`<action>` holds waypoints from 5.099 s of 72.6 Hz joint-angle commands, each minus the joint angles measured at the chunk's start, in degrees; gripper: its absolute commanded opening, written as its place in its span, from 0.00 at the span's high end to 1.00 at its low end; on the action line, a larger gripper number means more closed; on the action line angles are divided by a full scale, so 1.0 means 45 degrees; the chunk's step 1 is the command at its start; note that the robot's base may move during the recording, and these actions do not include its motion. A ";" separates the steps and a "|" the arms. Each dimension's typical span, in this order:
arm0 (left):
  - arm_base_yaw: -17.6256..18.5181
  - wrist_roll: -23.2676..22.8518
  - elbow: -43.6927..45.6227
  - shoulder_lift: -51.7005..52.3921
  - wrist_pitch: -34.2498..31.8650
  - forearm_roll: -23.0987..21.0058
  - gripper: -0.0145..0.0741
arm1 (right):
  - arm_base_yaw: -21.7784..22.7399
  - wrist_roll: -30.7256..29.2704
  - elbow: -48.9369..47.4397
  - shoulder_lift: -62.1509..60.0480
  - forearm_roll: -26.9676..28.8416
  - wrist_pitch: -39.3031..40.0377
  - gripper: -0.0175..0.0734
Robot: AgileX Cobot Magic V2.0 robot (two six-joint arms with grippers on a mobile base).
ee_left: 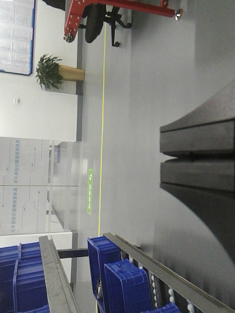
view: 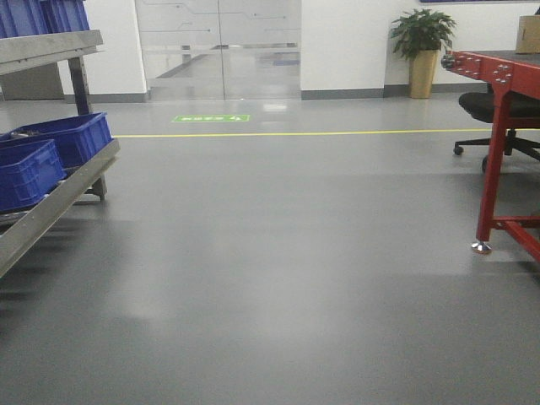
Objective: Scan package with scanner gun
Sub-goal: 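Drive the base forward along the floor toward the glass doors, then turn the base toward the red table with the box and scanner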
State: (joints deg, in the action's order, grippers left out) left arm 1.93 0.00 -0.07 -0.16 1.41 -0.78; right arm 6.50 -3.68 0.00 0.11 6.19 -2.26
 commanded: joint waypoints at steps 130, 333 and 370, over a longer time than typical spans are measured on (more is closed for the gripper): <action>-0.0024 0.0000 0.0016 0.0036 -0.0163 -0.0077 0.96 | 0.0055 -0.0091 0.0000 -0.0025 0.0042 0.0228 0.99; -0.0024 0.0000 0.0016 0.0036 -0.0163 -0.0077 0.96 | 0.0055 -0.0091 0.0000 -0.0025 0.0042 0.0228 0.99; -0.0024 0.0000 0.0016 0.0036 -0.0163 -0.0077 0.96 | 0.0055 -0.0091 0.0000 -0.0025 0.0042 0.0228 0.99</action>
State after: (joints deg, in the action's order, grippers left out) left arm 1.81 0.00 -0.07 -0.16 1.41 -0.78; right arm 6.50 -3.68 0.00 0.11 6.19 -2.26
